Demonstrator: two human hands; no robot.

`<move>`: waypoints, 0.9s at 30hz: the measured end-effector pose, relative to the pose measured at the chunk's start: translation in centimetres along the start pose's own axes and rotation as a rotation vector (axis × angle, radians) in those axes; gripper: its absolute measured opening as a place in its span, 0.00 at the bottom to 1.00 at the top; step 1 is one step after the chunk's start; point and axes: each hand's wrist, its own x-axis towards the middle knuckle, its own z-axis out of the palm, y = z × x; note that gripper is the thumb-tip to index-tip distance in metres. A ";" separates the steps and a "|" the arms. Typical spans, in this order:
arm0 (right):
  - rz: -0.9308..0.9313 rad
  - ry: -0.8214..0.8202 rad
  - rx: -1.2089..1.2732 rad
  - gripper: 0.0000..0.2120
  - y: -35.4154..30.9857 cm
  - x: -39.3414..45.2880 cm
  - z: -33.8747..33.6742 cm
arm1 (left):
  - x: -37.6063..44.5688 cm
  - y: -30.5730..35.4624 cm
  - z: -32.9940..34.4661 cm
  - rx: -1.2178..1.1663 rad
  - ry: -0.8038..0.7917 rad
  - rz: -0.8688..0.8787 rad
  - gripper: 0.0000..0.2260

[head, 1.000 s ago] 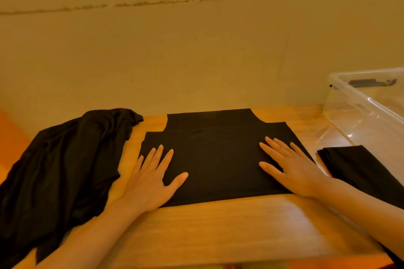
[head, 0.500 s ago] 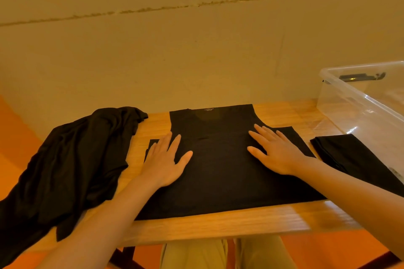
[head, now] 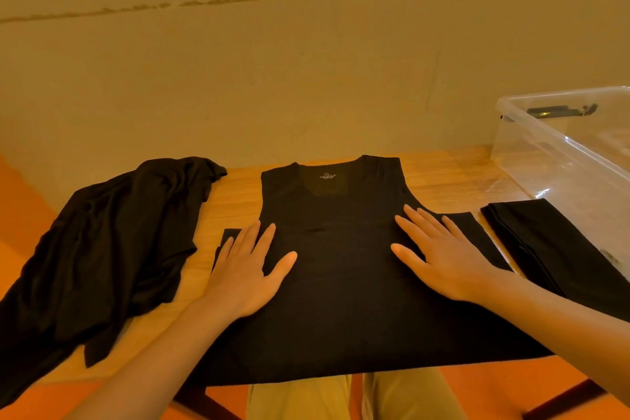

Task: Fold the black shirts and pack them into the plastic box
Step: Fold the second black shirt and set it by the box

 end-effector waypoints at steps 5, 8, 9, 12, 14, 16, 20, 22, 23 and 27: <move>0.014 -0.015 0.000 0.37 0.1 2.2 0.2 | 2.0 -0.2 -0.1 0.003 0.011 0.008 0.31; 0.036 -0.022 -0.026 0.35 0.0 2.0 0.6 | 1.7 -0.2 0.3 0.038 -0.025 0.004 0.32; 0.037 -0.020 -0.031 0.35 0.0 1.6 0.7 | 1.3 -0.3 0.3 0.043 -0.031 0.005 0.32; 0.019 -0.030 -0.034 0.38 -0.1 0.3 0.7 | 0.2 -0.5 0.5 0.054 -0.048 0.009 0.32; 0.009 -0.042 -0.023 0.41 0.0 -0.1 0.5 | -0.2 -0.7 0.4 0.050 -0.056 0.009 0.32; 0.007 -0.034 -0.006 0.40 0.1 0.2 0.3 | 0.1 -0.8 0.2 0.025 -0.043 0.004 0.31; 0.014 0.048 0.011 0.32 -0.1 3.5 -0.2 | 2.7 -0.2 -0.4 -0.030 0.077 0.040 0.30; -0.002 0.088 0.020 0.31 -0.4 6.1 -0.2 | 5.1 0.4 -0.6 -0.070 0.121 0.062 0.29; -0.006 0.097 0.035 0.31 -0.5 7.5 -0.1 | 6.5 0.7 -0.6 -0.078 0.139 0.071 0.29; 0.062 0.091 0.049 0.31 -0.4 12.6 0.5 | 11.6 1.3 -0.2 -0.058 0.105 0.062 0.31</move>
